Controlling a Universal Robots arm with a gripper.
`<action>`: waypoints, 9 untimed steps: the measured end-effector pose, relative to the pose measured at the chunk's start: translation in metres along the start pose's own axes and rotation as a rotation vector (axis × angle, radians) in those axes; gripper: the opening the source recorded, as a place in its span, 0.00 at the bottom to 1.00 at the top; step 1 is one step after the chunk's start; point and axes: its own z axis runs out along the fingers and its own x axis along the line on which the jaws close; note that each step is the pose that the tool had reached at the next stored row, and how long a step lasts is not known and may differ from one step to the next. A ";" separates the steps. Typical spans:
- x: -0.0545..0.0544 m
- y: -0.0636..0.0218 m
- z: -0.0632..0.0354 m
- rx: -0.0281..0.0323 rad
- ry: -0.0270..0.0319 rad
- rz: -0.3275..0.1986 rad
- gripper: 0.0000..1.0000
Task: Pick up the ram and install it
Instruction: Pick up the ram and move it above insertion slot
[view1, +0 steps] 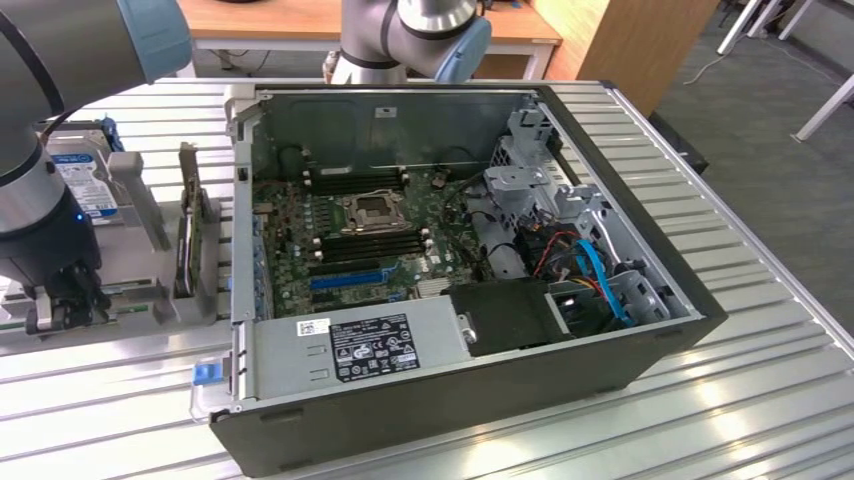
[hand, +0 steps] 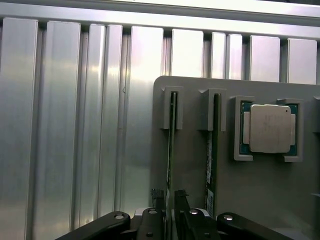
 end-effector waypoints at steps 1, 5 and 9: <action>0.000 0.0001 0.0000 -0.0001 0.0000 0.000 0.23; 0.000 0.0001 0.0000 0.0000 0.0000 0.000 0.23; 0.000 0.0001 0.0000 0.0000 0.0000 0.000 0.23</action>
